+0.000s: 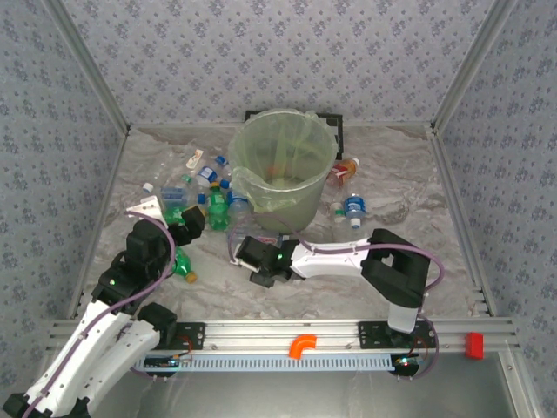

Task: Put the plastic bottles in the bin

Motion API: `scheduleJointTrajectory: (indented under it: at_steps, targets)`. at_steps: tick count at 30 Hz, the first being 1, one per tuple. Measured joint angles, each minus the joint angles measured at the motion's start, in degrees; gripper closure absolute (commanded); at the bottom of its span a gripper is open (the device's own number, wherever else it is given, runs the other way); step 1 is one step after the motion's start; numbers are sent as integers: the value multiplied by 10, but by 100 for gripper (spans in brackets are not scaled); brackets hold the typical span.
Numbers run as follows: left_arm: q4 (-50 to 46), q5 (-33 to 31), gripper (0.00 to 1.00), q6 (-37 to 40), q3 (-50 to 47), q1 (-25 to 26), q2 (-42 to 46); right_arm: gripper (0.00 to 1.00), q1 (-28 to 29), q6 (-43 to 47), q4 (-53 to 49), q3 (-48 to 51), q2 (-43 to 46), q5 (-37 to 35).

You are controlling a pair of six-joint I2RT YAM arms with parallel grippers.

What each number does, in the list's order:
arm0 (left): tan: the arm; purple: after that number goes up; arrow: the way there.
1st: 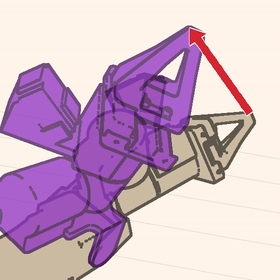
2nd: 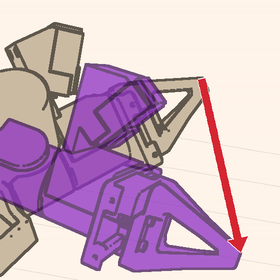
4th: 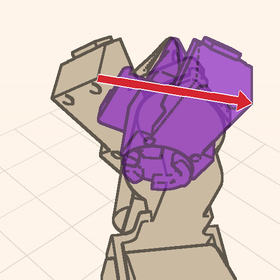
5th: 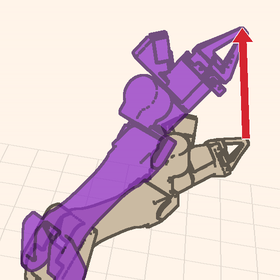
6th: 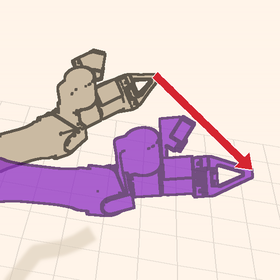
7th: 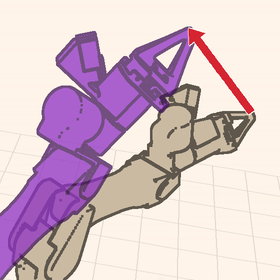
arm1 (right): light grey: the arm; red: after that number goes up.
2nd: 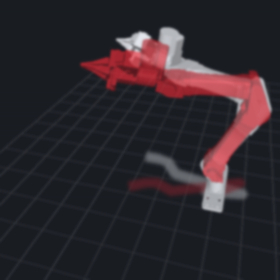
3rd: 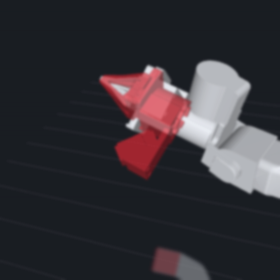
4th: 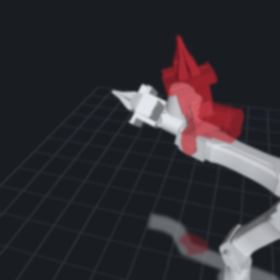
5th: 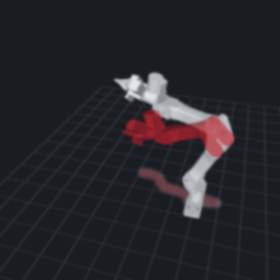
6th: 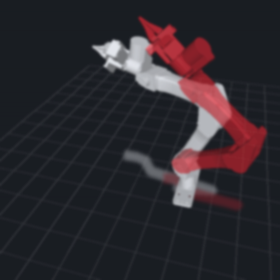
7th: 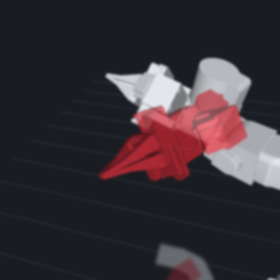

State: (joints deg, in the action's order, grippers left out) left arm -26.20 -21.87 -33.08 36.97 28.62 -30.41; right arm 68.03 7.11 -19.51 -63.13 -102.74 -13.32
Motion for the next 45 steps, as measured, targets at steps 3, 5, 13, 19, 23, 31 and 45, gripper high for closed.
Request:
scheduleJointTrajectory:
  at_steps: [3,5,13,19,23,31,45]
  targets:
    - [-3,0,0,0,1,0,0,52,0,0,0,0,23,-13]
    - [-5,0,0,0,2,0,0,52,1,0,-1,0,42,-22]
    - [-9,0,0,0,19,0,0,53,10,0,-42,-1,184,-50]
    - [-7,3,0,0,24,0,-4,57,-1,0,-100,-58,281,-49]
    - [-5,14,0,0,26,0,-11,57,-32,0,-119,-118,318,-36]
    - [2,62,0,9,32,0,-23,55,-125,13,-167,-270,292,-24]
    - [6,97,0,18,47,0,-4,55,-247,20,-237,-518,52,-12]
